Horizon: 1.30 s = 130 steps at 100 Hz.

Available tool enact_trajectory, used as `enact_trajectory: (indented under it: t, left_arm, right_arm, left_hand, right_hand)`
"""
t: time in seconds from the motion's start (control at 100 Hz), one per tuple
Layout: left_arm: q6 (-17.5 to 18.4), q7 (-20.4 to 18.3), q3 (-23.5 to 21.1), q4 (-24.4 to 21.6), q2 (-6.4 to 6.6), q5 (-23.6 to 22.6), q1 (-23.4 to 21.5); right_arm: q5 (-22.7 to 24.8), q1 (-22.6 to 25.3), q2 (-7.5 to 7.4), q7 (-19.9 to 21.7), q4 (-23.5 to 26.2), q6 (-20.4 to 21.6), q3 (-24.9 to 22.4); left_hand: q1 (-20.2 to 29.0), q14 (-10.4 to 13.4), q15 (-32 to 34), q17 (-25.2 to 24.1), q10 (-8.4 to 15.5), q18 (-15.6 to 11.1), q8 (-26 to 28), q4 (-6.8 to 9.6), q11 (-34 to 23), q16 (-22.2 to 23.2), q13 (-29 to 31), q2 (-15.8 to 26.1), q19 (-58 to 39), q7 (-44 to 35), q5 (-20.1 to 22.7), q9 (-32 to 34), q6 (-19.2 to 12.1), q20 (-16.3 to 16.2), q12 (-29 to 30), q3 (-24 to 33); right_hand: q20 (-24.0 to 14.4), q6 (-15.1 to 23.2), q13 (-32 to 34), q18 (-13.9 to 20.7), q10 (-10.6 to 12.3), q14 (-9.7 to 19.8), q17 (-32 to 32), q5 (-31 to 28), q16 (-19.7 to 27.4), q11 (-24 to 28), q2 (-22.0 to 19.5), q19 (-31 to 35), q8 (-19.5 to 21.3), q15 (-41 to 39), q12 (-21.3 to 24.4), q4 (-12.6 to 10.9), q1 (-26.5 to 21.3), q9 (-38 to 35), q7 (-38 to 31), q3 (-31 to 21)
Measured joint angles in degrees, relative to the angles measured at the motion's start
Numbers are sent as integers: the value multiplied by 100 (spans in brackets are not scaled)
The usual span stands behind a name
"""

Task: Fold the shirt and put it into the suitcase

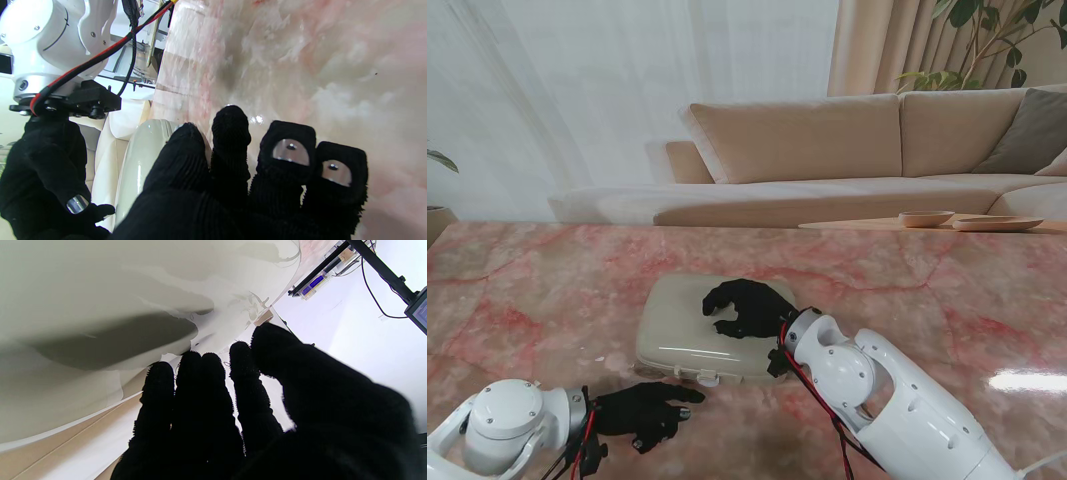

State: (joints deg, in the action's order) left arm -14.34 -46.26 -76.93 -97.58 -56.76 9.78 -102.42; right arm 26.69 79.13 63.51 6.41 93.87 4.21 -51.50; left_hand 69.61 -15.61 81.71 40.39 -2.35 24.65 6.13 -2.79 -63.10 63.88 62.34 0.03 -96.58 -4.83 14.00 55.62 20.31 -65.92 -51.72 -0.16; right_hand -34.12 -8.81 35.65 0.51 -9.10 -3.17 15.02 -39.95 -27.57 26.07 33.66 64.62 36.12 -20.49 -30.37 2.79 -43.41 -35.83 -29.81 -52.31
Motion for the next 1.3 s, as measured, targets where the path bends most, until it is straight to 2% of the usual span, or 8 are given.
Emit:
enact_trajectory:
  t: [0.17,0.36,0.55,0.69,0.78,1.3]
  left_arm:
    - [-113,246,30,25,-59,47,-4]
    - [-183,428,86,76,-120,183,-2]
    - [-228,586,110,89,-180,280,-8]
    - [-269,676,116,87,-206,342,-33]
    - [-292,695,122,85,-213,355,-48]
    - [-249,614,107,144,-216,431,-66]
  right_arm:
    - [-23,-16,-3,14,-8,-4,6]
    - [-48,-33,-4,30,-18,-10,14]
    - [-73,-48,-6,56,-23,-22,17]
    - [-83,-57,-7,67,-27,-25,20]
    - [-87,-64,-9,76,-30,-25,24]
    - [-114,-102,-14,113,-53,-37,45]
  left_hand:
    - [0,7,0,2,0,-4,-2,0,0,1,0,0,-43,0,-1,0,-16,-4,0,0]
    - [0,11,0,3,0,-9,-3,0,0,1,0,0,-43,0,-1,0,-228,-5,0,0]
    - [0,12,0,4,0,-16,-4,0,0,1,0,0,-44,0,-1,0,-605,-5,0,0]
    - [0,12,0,4,0,-19,-8,0,0,1,0,0,-44,0,25,0,-1039,-5,0,0]
    - [0,13,0,4,0,-19,-53,0,0,1,-1,0,-44,-1,32,0,-1177,-5,0,0]
    - [0,14,0,-14,-17,-125,-98,0,0,1,-25,0,-44,140,413,0,-1312,-21,0,0]
  right_hand:
    - [0,0,0,0,6,8,0,0,0,1,2,5,0,0,0,0,0,0,-8,0]
    - [-1,0,-1,2,17,18,0,-1,0,1,2,28,-2,0,0,0,0,0,-68,0]
    - [-1,0,-1,6,24,25,0,-1,0,1,2,51,-2,0,0,0,0,0,-71,0]
    - [-1,0,-2,8,27,29,0,-1,0,1,2,61,-19,0,0,0,0,1,-73,0]
    - [-1,0,-2,8,33,34,0,-1,0,1,2,70,-24,0,0,0,0,1,-74,0]
    - [-5,-1,-38,94,114,123,0,-1,0,1,2,127,-83,-14,-1,0,0,11,-135,0]
